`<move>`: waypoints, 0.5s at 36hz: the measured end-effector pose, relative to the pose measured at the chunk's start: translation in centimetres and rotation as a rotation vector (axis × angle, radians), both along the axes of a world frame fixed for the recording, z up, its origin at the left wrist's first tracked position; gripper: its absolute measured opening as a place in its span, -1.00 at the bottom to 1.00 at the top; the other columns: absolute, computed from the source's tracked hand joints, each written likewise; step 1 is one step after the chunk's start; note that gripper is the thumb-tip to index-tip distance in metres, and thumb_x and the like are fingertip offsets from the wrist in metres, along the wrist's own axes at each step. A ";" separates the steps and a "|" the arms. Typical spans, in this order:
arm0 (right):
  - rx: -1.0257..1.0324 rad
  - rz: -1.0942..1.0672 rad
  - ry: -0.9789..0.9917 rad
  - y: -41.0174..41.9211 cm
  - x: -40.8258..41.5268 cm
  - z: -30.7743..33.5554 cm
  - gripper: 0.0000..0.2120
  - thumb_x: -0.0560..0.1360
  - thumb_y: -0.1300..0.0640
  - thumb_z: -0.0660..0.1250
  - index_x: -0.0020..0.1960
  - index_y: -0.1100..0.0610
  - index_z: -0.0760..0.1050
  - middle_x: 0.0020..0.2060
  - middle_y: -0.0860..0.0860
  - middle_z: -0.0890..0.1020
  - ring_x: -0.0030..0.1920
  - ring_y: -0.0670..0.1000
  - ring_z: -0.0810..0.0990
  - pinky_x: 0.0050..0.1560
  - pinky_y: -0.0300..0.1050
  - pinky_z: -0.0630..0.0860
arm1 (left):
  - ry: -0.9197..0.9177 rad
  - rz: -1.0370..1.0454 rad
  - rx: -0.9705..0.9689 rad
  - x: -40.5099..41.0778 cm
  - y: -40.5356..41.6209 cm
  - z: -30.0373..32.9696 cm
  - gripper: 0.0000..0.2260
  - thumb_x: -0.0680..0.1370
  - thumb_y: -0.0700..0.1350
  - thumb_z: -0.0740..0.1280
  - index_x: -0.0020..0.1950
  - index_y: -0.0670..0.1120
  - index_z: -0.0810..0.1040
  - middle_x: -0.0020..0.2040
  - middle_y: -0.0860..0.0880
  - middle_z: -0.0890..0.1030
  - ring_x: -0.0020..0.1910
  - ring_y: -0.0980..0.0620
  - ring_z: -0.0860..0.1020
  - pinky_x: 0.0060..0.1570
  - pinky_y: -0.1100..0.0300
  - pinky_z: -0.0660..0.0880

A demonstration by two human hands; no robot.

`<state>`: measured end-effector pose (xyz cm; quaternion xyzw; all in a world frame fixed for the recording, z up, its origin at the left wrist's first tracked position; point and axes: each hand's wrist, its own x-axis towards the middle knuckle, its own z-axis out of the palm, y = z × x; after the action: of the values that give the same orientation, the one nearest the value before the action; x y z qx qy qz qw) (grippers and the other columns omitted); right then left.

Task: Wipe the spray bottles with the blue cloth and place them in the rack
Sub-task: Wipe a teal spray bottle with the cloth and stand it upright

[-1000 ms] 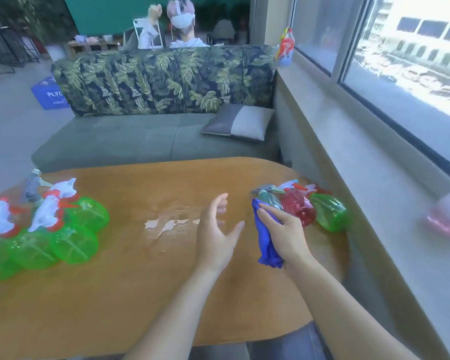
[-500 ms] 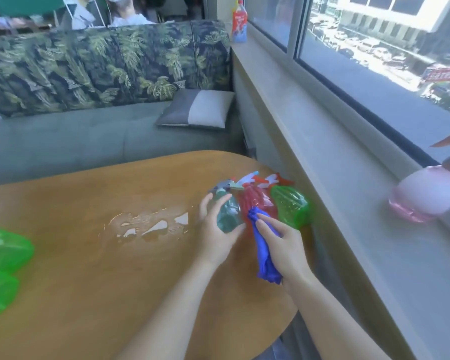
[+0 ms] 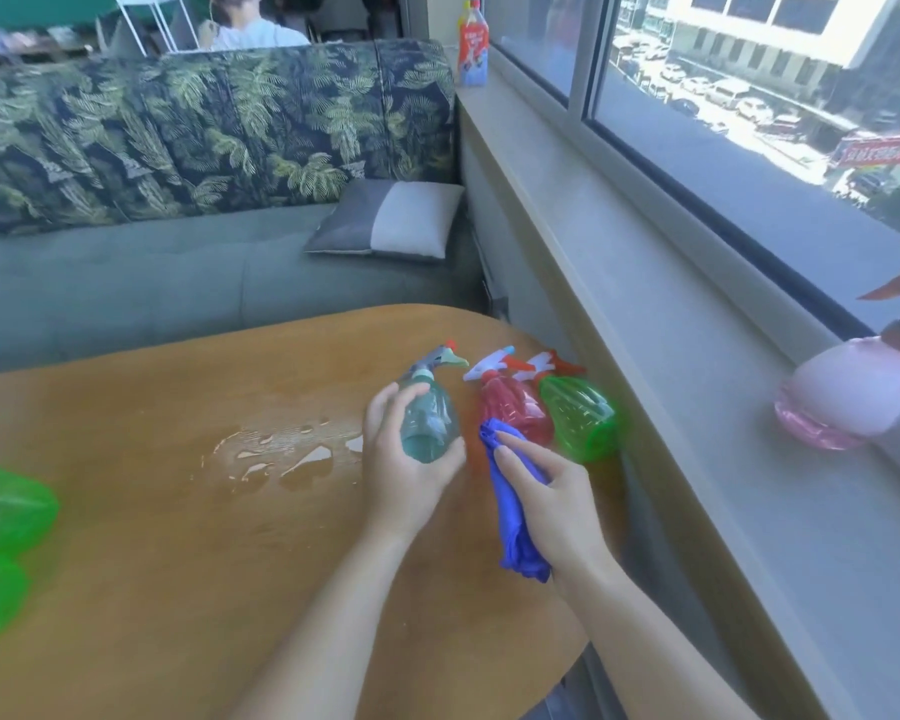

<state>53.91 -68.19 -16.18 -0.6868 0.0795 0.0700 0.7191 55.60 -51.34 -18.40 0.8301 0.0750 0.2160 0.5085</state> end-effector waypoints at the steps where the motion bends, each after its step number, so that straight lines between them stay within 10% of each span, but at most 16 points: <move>1: -0.001 0.007 0.000 0.3 -0.1 0.2 -0.81 0.62 0.02 0.43 0.19 -0.17 0.71 0.00 -0.12 0.77 -0.15 -0.09 0.69 -0.08 -0.14 0.57 | -0.022 0.000 -0.025 -0.5 0.3 0.6 -0.42 0.44 -0.16 0.65 0.36 0.21 0.56 0.49 0.06 0.39 0.50 0.30 0.34 0.40 0.48 0.24; 18: 0.172 0.161 0.014 7.3 -7.5 6.3 -0.81 0.65 0.09 0.37 0.03 -0.11 0.76 -0.31 0.06 0.66 -0.33 0.05 0.47 -0.35 -0.15 0.44 | -0.058 -0.086 -0.292 -11.5 5.9 7.5 -0.42 0.42 0.23 0.57 0.42 0.27 0.52 0.41 0.17 0.58 0.43 0.05 0.56 0.45 -0.17 0.49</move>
<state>46.46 -60.92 -9.87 -0.6264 0.0228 0.1392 0.7667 44.06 -45.45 -10.89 0.7433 0.0554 0.2047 0.6344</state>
